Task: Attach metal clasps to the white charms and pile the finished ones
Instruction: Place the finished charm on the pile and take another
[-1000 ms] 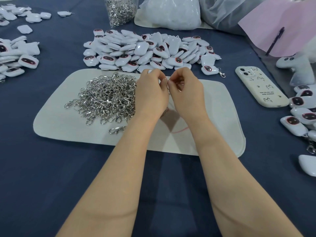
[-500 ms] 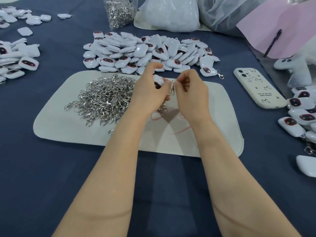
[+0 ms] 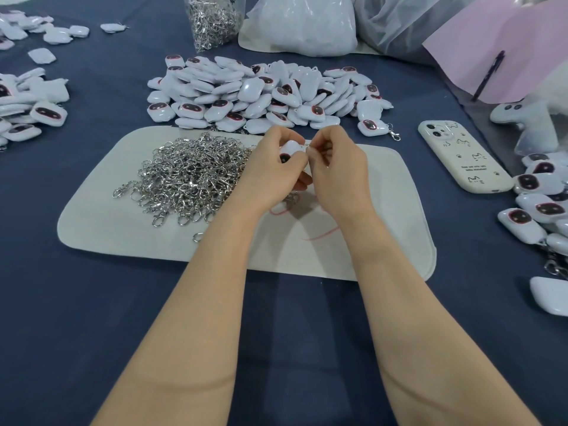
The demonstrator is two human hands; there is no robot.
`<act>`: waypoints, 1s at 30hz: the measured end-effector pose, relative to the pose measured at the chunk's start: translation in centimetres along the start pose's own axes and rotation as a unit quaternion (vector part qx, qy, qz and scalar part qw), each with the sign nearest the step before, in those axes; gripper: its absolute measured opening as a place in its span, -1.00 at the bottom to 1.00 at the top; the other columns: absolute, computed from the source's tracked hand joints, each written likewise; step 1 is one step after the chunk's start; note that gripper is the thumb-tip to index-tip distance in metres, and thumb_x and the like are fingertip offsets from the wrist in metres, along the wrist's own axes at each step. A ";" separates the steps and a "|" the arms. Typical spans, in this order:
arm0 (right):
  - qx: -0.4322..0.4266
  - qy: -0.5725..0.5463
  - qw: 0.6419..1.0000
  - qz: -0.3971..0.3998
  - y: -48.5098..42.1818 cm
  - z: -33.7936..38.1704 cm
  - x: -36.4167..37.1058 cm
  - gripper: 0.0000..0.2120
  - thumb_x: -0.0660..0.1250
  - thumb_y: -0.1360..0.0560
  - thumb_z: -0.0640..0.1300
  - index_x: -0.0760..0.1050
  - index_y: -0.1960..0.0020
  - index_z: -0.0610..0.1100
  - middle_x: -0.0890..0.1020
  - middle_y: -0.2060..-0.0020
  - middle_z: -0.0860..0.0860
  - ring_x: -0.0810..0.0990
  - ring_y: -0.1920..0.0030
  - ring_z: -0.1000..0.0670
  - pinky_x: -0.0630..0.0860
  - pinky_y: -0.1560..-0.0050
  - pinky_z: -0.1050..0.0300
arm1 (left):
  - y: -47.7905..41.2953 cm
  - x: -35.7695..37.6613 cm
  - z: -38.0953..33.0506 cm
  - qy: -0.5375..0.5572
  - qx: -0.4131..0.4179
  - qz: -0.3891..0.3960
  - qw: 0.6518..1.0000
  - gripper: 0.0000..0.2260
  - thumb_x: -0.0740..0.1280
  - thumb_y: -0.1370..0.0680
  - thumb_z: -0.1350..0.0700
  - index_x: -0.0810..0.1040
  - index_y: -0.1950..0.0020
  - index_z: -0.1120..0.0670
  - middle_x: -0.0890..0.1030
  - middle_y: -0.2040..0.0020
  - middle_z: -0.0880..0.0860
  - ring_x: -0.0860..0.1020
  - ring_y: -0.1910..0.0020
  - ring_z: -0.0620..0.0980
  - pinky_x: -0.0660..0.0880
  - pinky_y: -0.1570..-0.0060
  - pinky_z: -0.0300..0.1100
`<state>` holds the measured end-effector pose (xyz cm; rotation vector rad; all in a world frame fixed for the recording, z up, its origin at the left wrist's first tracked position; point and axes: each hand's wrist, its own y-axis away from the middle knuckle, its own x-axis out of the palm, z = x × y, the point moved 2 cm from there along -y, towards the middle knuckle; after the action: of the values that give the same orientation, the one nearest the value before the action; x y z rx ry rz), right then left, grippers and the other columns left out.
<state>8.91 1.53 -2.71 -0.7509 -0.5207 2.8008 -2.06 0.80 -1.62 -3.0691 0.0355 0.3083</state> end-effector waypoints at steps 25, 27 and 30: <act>-0.008 0.041 0.999 0.030 0.4 0.4 -0.2 -0.84 0.21 -0.44 -0.41 0.44 0.04 -0.22 0.54 0.19 -0.07 0.44 0.19 -0.01 0.39 0.14 0.19 | -0.2 -0.3 -0.3 0.105 -0.056 -0.021 0.993 -0.73 0.22 -0.56 0.33 0.30 -0.21 0.12 0.49 0.01 0.05 0.58 0.47 -0.19 0.55 0.37 -0.33; -0.012 0.053 0.998 0.010 0.1 0.2 -0.3 -0.89 0.22 -0.48 -0.37 0.45 0.02 -0.23 0.55 0.14 -0.07 0.48 0.14 -0.02 0.43 0.07 0.17 | -0.5 -0.9 -0.1 0.119 -0.068 -0.042 0.990 -0.83 0.26 -0.55 0.34 0.38 -0.11 0.18 0.54 0.14 0.09 0.61 0.43 -0.16 0.57 0.32 -0.33; -0.023 0.062 0.998 0.007 0.0 0.1 -0.3 -0.89 0.22 -0.48 -0.36 0.45 0.02 -0.25 0.54 0.14 -0.07 0.49 0.12 -0.03 0.45 0.04 0.08 | -0.6 -1.2 0.2 0.134 -0.082 -0.050 0.986 -0.82 0.28 -0.57 0.28 0.41 -0.15 0.25 0.56 0.10 0.13 0.63 0.40 -0.13 0.59 0.28 -0.30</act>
<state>9.12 1.43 -2.43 -0.9338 -0.5619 2.7405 -3.23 1.39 -1.52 -3.2362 -0.1371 -0.1150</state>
